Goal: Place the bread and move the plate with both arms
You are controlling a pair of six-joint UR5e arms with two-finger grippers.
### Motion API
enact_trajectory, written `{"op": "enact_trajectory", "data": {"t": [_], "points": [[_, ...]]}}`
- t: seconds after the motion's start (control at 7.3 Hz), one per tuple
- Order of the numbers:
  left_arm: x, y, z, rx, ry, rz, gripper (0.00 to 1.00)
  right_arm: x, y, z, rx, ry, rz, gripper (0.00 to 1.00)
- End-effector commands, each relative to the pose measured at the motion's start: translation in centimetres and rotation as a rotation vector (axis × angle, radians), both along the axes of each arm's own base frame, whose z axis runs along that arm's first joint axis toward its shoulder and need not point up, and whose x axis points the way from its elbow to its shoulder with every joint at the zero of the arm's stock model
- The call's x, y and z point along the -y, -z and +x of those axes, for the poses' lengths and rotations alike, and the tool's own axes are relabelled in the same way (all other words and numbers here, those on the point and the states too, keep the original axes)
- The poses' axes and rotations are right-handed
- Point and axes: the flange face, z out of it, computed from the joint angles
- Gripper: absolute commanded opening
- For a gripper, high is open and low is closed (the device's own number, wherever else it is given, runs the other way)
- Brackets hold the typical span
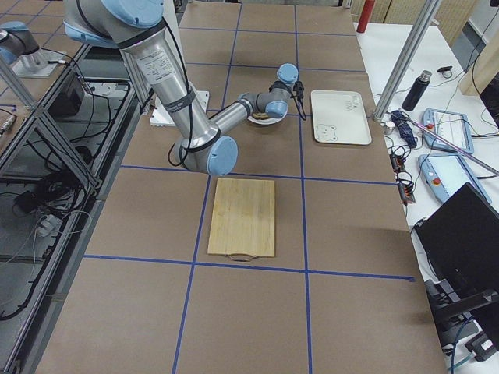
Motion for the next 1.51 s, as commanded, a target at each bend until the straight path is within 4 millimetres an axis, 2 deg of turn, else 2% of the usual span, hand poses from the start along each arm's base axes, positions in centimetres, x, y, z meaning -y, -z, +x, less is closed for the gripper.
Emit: {"op": "enact_trajectory", "data": {"t": [0.0,0.14,0.27,0.41,0.55,0.68,0.82,0.96,1.1,1.23,1.37], "points": [[0.5,1.9,1.3,-0.118,0.057,-0.075,0.99,0.2,0.2,2.4,0.013,-0.026,0.011,1.0],[0.6,3.2,4.0,-0.174,0.043,-0.086,0.99,1.3,-2.5,6.0,-0.004,-0.062,-0.004,1.0],[0.6,4.6,7.9,-0.196,0.032,-0.094,0.98,3.4,-6.2,10.3,-0.041,-0.125,-0.033,1.0],[0.9,7.2,12.8,-0.238,0.019,-0.105,0.98,4.9,-9.5,13.4,-0.078,-0.161,-0.04,1.0],[1.6,9.7,16.9,-0.287,0.019,-0.134,0.98,6.7,-13.1,17.4,-0.122,-0.171,-0.017,1.0],[2.0,13.6,23.2,-0.303,0.049,-0.147,0.98,8.4,-15.8,21.5,-0.18,-0.146,0.04,1.0],[1.8,17.5,30.2,-0.326,0.072,-0.192,0.97,9.0,-18.5,24.3,-0.231,-0.127,0.079,1.0],[0.4,21.3,35.8,-0.367,0.1,-0.212,0.97,9.4,-20.2,26.5,-0.25,-0.133,0.098,1.0],[-2.5,22.8,40.8,-0.412,0.158,-0.229,0.97,9.6,-21.7,28.5,-0.27,-0.148,0.086,1.0],[-4.2,23.3,42.7,-0.491,0.207,-0.259,0.97,10.0,-22.5,30.2,-0.29,-0.135,0.086,1.0],[-6.6,23.1,46.0,-0.56,0.26,-0.299,0.97,10.4,-23.0,31.3,-0.308,-0.108,0.105,1.0]]}}
